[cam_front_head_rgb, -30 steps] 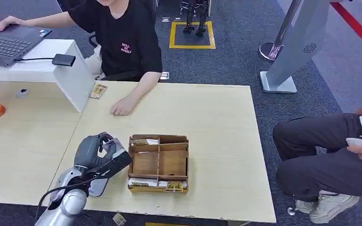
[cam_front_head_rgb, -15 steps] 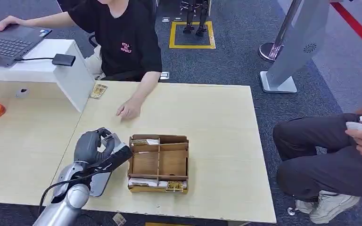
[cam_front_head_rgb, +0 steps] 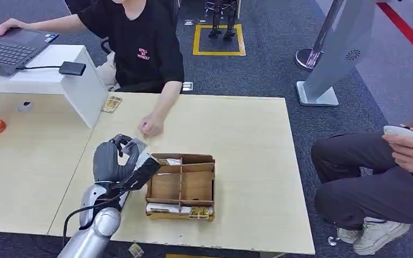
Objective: Pass the card to the sensor for recognition and then transmit it.
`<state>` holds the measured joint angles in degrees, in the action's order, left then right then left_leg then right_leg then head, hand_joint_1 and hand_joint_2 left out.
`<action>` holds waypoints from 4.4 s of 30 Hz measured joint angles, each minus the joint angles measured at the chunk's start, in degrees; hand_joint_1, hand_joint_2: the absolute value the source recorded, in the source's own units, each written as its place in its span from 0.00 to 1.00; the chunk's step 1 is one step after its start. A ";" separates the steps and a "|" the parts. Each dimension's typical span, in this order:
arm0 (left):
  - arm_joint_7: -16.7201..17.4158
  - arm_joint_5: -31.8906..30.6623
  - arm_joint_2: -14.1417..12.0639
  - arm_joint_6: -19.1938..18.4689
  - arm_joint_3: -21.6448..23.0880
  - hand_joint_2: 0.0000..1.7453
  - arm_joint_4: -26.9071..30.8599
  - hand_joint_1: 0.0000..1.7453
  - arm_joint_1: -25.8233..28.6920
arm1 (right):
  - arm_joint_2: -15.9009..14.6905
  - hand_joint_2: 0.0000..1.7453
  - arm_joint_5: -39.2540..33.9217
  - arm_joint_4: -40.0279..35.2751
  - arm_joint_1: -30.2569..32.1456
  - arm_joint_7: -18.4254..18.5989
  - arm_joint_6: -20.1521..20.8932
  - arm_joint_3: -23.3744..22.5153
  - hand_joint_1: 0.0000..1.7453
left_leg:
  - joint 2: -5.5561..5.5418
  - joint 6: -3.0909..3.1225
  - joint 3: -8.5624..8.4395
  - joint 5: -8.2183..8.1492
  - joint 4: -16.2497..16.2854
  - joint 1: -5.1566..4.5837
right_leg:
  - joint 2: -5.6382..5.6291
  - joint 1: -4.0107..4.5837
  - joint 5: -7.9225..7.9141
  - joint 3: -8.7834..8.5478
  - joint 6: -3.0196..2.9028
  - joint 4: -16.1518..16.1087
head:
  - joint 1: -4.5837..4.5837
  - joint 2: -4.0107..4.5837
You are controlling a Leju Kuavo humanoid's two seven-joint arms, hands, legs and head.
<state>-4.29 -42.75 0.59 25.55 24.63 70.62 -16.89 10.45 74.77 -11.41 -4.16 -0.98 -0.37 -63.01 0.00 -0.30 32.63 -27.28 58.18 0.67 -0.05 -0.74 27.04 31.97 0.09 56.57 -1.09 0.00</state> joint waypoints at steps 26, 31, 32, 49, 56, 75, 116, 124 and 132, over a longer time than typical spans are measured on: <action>-1.75 1.66 2.97 5.07 -0.02 1.00 -17.38 1.00 -14.19 | -0.07 0.00 2.58 0.00 -0.49 0.00 0.61 2.95 0.00 | 0.01 0.03 0.00 0.03 0.01 0.00 | -0.02 0.00 -0.07 0.00 0.00 0.01 | -0.02 0.00; -1.07 1.66 3.54 5.15 -0.02 1.00 -20.81 1.00 -16.88 | -0.07 0.00 2.84 0.00 -0.54 0.00 0.61 3.28 0.00 | 0.00 0.03 0.00 0.04 0.01 0.00 | -0.01 0.00 -0.07 0.00 0.00 0.01 | 0.00 0.00; -1.05 1.71 3.61 5.28 -0.02 1.00 -21.46 1.00 -17.19 | -0.07 0.00 2.91 0.00 -0.53 0.02 0.65 3.30 0.00 | 0.00 0.03 0.01 0.04 0.01 0.00 | -0.01 0.00 -0.07 0.00 0.00 0.01 | 0.00 0.00; -1.09 2.45 3.76 5.42 -0.02 1.00 -26.82 1.00 -19.32 | -0.07 0.00 2.99 0.02 -0.55 0.02 0.77 3.91 0.00 | 0.00 0.03 0.01 0.04 0.01 0.00 | -0.01 0.00 -0.07 0.00 0.00 0.01 | 0.00 0.00; -3.04 5.47 3.76 4.74 -0.18 1.00 -27.98 0.00 -18.94 | -0.07 0.00 2.49 0.02 -0.54 0.02 0.68 3.89 0.00 | 0.00 0.03 0.01 0.04 0.01 0.00 | -0.01 0.00 -0.07 0.00 0.00 0.01 | 0.00 0.00; -16.85 55.15 3.70 -8.73 -1.01 0.00 10.26 0.00 3.03 | -0.07 0.00 -0.55 0.02 0.04 -0.04 -1.72 2.73 0.00 | 0.02 0.04 0.07 0.01 0.00 0.00 | -0.02 0.00 -0.03 0.04 0.05 -0.01 | 0.00 0.00; -17.75 4.11 -15.67 -4.62 13.16 1.00 30.69 0.37 20.19 | -0.02 0.00 -4.92 0.00 0.30 -1.05 -0.68 -2.60 0.00 | 0.02 0.01 0.05 -0.01 -0.02 0.00 | -0.02 0.00 0.01 0.04 0.04 -0.01 | -0.02 0.00; -13.55 -4.99 -19.98 -7.85 16.53 1.00 30.38 0.29 16.69 | -0.04 0.00 -4.46 0.00 0.24 -1.01 -0.09 -2.62 0.00 | 0.02 0.01 0.05 -0.01 -0.02 0.00 | -0.01 0.00 0.01 0.03 0.04 -0.01 | 0.00 0.00; -11.06 -10.03 -23.97 -14.93 21.87 1.00 28.00 0.39 11.10 | -0.09 0.00 -3.72 0.00 0.20 -0.59 0.68 -2.60 0.00 | 0.02 0.01 0.03 0.01 -0.02 0.01 | -0.01 0.00 -0.01 0.03 0.03 0.00 | 0.00 0.00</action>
<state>-15.34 -52.78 -23.39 10.63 46.51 98.62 -5.79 10.36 71.05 -11.41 -3.96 -1.57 0.30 -65.61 0.02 -0.29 32.67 -27.28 58.16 0.68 -0.07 -0.74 27.03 32.00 0.12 56.57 -1.09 0.00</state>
